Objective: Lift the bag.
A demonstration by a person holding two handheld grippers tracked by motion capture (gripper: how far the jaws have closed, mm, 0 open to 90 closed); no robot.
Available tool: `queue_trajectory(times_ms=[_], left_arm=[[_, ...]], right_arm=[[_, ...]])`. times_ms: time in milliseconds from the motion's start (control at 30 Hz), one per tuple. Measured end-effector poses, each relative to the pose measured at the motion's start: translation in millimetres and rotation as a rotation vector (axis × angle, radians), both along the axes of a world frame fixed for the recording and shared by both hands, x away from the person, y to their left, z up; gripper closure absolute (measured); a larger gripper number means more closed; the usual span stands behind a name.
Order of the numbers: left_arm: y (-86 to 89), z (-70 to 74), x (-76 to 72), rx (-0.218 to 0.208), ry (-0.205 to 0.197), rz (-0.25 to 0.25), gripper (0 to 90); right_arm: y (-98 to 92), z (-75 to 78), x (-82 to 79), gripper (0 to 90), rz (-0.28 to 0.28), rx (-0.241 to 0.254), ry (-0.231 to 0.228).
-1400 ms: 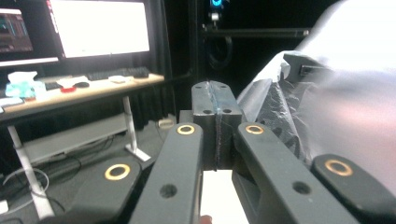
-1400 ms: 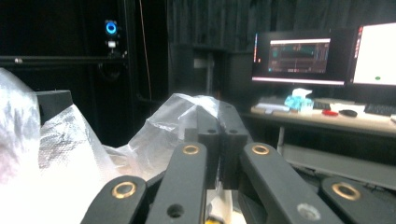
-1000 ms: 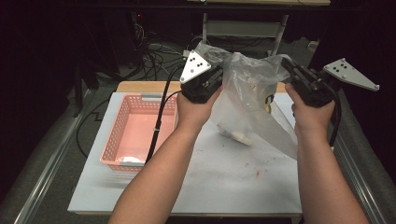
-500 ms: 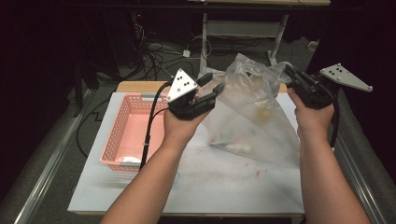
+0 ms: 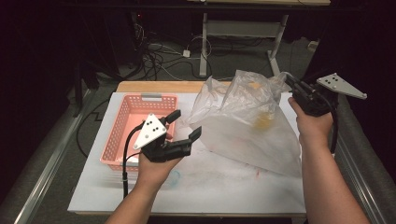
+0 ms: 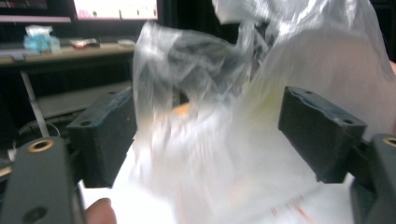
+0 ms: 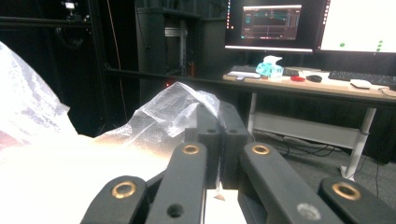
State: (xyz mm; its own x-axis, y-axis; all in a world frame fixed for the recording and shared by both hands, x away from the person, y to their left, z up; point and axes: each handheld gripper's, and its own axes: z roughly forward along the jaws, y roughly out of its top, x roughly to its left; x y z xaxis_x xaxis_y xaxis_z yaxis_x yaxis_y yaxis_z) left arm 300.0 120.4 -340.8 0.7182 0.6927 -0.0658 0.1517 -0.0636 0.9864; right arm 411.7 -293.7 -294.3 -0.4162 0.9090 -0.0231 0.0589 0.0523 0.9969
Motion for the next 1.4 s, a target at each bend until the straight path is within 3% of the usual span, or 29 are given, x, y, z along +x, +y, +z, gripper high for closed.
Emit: queue_trajectory(times_ms=[133,233,367,533,767,1033,1400], left_arm=[[3.1,-14.4,-7.7,0.065,0.034,-0.014,10.8],[-0.4,-26.0,-2.1,0.098,0.101,-0.010,3.4],[-6.0,-36.2,3.8,0.114,0.129,-0.008,0.1],[-7.9,-42.3,8.0,0.132,0.139,-0.003,0.0],[-12.5,-46.8,8.3,0.139,0.153,-0.014,0.0],[-17.6,-45.6,10.2,0.137,0.152,-0.018,0.0],[-24.9,-44.8,18.0,0.134,0.161,-0.020,0.3]], right_arm=[[-2.9,-3.6,-2.0,90.0,0.004,-0.010,0.008],[-3.1,-4.9,-5.6,89.9,0.009,-0.012,0.009],[-3.0,-4.1,-12.1,78.2,0.042,-0.010,0.001],[-3.5,0.7,-26.3,58.5,0.076,0.006,-0.014],[-6.5,4.0,-56.2,46.6,0.120,0.003,-0.059],[-10.3,8.8,-91.9,41.4,0.151,0.004,-0.107],[-33.5,12.5,-133.0,39.0,0.141,0.026,-0.155]])
